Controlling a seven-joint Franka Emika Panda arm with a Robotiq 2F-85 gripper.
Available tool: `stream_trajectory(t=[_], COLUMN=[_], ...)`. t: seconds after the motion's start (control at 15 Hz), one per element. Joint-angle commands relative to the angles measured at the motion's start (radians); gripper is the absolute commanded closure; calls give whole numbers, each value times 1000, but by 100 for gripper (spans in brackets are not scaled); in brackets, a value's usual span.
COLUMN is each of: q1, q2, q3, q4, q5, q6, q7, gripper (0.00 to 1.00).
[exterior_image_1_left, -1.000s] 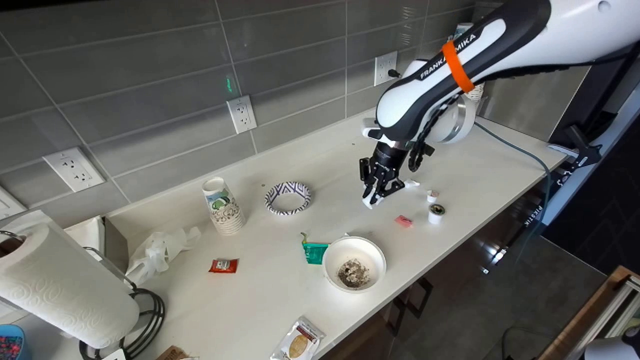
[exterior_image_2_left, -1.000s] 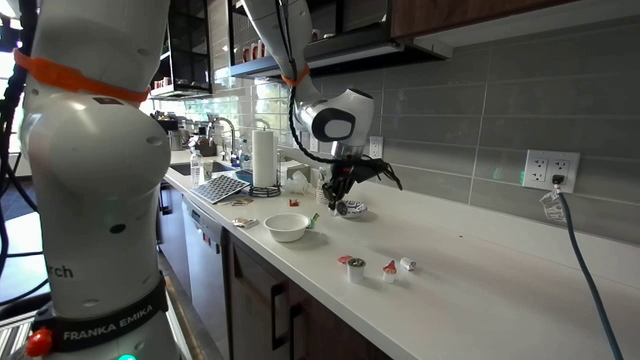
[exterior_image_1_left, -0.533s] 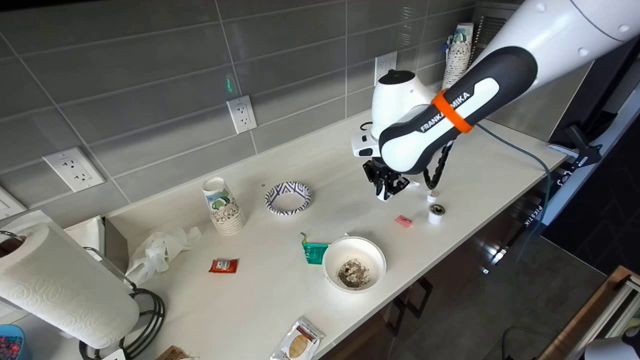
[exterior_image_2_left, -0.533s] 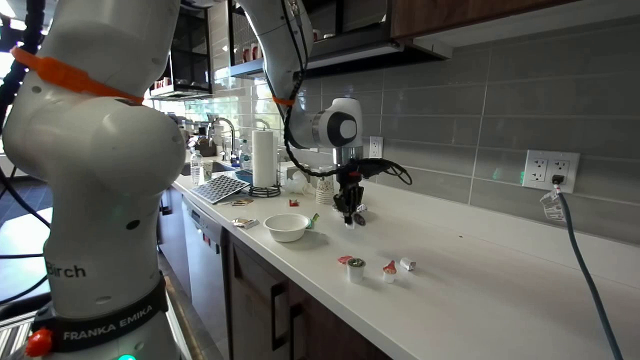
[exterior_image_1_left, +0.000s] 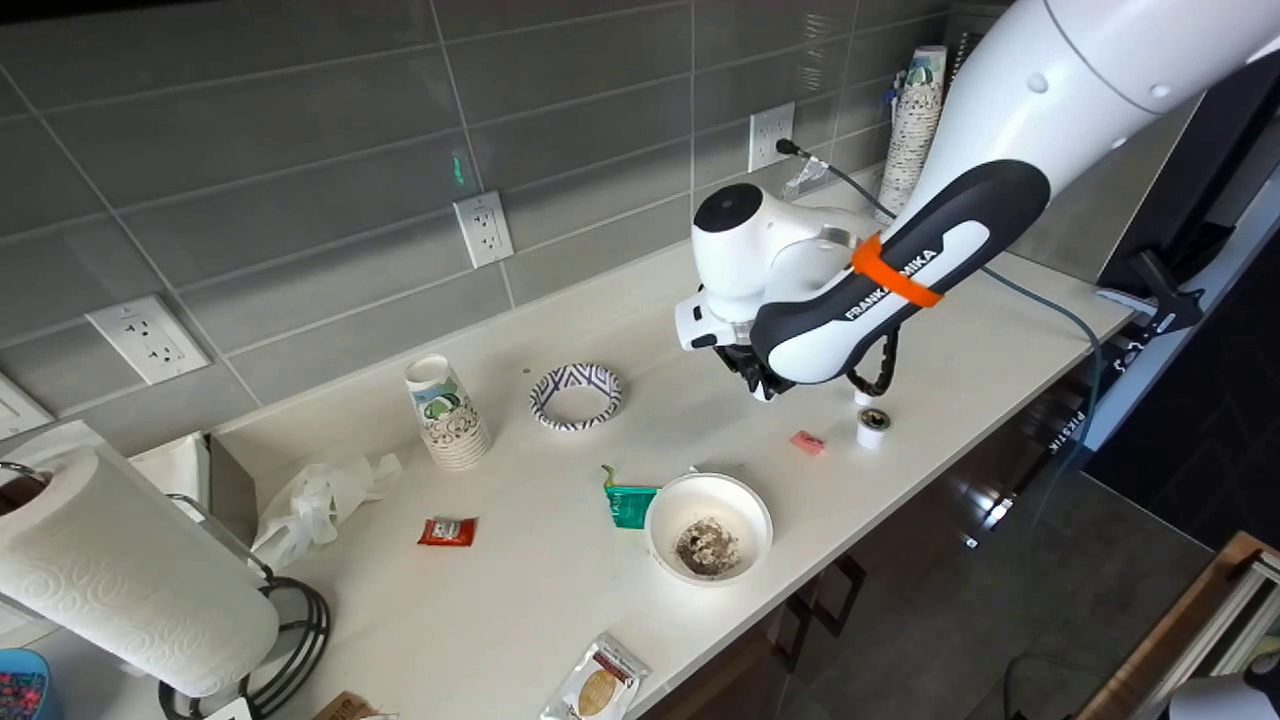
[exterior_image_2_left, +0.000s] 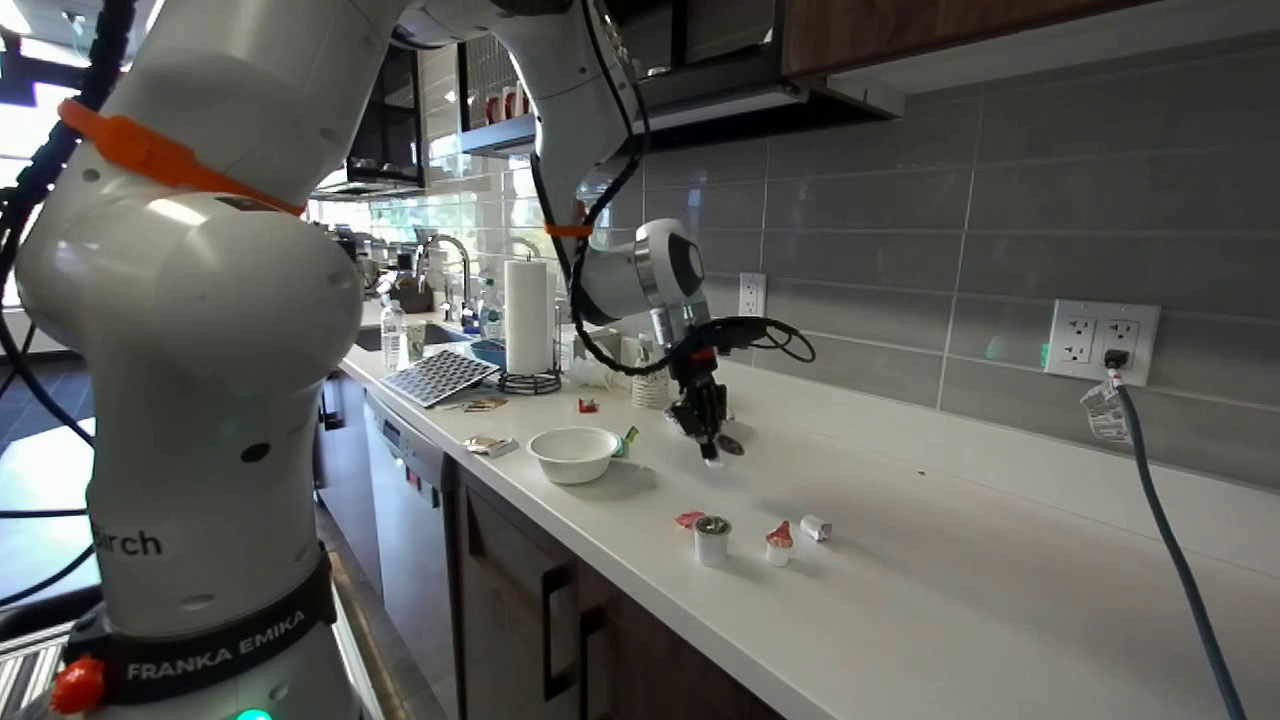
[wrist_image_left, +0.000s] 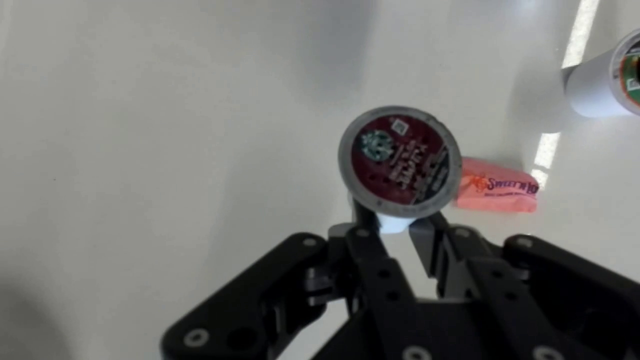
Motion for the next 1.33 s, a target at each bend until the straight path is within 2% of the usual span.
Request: stream_trajectory(t=[0.0, 0.47, 0.53, 0.6, 1.07, 1.27], q1=[-45, -76, -79, -85, -159, -200], q2=[53, 111, 116, 117, 67, 25], q3=[68, 119, 122, 131, 200, 217], q4=[54, 75, 76, 79, 90, 94], q5=[-89, -176, -190, -188, -99, -31], q6=[-65, -60, -44, -50, -37, -27], q7=[90, 164, 175, 182, 179, 171], gripper=[94, 94, 51, 50, 1, 0])
